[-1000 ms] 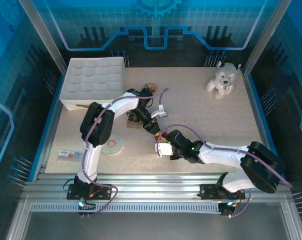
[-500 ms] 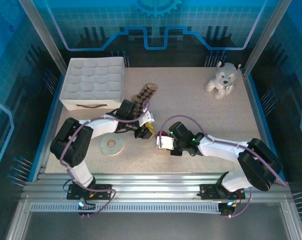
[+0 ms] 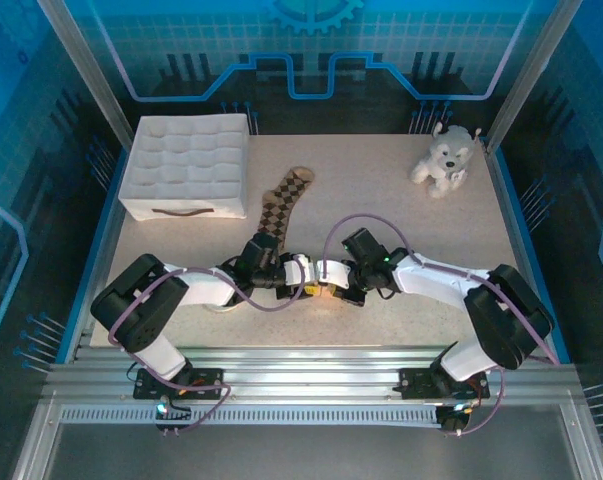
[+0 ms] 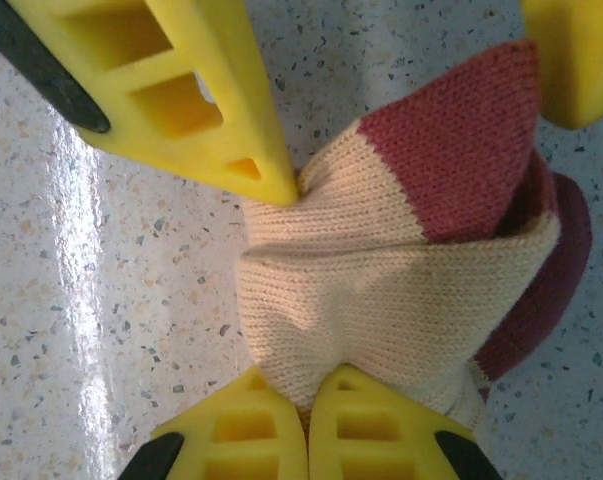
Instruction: Roll the socks
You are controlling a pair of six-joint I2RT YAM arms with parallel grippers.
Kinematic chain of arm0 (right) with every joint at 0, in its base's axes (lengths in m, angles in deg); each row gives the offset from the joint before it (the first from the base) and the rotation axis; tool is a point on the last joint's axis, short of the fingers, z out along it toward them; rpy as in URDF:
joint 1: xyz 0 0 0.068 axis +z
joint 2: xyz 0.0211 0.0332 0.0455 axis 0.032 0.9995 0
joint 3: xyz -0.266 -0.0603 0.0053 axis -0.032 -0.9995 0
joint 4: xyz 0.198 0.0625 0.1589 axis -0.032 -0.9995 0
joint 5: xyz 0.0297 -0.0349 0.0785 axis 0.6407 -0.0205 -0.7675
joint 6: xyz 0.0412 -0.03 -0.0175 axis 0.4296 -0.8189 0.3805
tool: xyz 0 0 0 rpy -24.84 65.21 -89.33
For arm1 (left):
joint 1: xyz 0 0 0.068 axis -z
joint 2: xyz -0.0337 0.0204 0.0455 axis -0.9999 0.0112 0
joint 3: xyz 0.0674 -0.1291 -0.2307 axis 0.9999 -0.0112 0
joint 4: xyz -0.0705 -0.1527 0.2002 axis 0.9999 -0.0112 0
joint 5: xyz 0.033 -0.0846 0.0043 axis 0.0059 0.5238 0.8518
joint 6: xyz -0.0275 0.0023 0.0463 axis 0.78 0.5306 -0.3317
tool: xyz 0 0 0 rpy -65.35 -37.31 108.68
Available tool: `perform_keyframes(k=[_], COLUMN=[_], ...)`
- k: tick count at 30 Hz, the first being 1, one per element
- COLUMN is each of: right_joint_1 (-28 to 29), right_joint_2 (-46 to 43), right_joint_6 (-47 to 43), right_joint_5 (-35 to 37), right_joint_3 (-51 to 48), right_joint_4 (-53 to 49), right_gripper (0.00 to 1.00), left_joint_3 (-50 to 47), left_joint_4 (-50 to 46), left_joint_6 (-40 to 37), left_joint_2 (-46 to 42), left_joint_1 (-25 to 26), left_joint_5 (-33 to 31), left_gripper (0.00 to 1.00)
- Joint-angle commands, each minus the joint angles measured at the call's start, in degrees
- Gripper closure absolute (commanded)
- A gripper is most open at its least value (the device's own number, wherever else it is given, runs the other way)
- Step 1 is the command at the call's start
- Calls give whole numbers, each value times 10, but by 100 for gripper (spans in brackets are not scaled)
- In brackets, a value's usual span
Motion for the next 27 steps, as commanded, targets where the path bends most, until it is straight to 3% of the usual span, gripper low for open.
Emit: perform_keyframes(k=[1, 8, 14, 19, 27], right_joint_1=[-7, -24, -36, -54, -77], right_joint_2=[37, 73, 95, 108, 142], right_joint_6=[11, 9, 5, 5, -1], right_joint_5=[-36, -57, -75, -103, -133], right_joint_3=[4, 39, 58, 84, 122], right_joint_4=[-92, -124, -144, -162, -204], right_gripper=[100, 100, 100, 100, 100], left_joint_3=[-13, -30, -22, -47, -38], left_joint_4=[61, 8, -36, 8, -30], left_joint_6=[-25, -78, -102, -79, -121], left_joint_2=[-15, -69, -83, -91, -95], left_joint_1=[8, 10, 42, 52, 89], left_joint_5=[-41, -71, -80, -99, -126], left_gripper=[42, 41, 41, 41, 40])
